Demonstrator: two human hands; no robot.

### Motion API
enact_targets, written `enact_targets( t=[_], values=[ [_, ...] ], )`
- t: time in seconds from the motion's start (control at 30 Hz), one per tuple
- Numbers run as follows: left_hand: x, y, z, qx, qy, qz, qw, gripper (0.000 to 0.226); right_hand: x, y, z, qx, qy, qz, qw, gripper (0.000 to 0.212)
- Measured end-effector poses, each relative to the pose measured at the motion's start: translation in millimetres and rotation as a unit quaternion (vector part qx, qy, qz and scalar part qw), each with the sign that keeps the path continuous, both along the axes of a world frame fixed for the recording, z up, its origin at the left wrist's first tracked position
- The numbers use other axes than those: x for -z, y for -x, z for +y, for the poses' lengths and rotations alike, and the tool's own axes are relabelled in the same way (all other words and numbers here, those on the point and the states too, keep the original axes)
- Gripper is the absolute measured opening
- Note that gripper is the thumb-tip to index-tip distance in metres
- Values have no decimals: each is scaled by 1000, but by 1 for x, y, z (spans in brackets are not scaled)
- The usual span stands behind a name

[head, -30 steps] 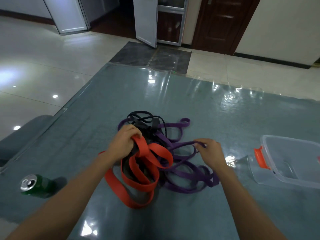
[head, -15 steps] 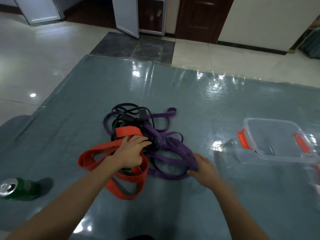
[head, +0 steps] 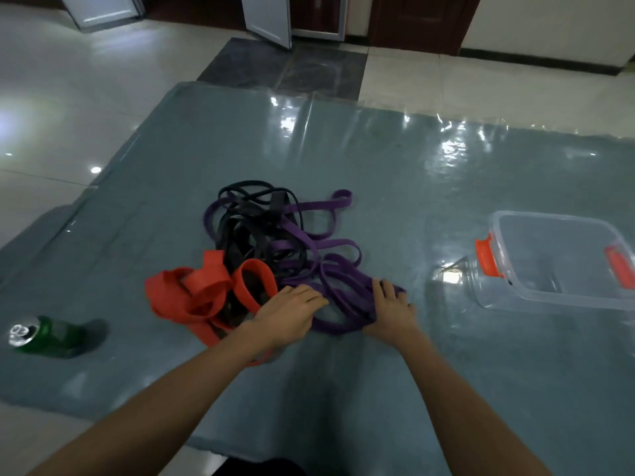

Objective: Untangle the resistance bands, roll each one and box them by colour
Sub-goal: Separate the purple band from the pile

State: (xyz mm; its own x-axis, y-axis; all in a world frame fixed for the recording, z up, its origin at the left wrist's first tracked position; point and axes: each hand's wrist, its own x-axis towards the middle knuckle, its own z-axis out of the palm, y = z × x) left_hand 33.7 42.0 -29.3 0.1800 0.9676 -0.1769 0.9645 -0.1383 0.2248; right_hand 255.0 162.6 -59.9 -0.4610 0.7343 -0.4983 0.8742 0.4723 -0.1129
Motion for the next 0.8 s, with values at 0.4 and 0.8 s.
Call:
enact_targets(
  t=[0.4, 0.8],
  values=[
    [27, -52, -3, -35, -31, -8, 999, 77, 2, -38, -26, 10, -88, 135, 987, 35],
    [24, -112, 23, 19, 44, 26, 999, 90, -70, -107, -51, 43, -142, 137, 979, 29]
  ],
)
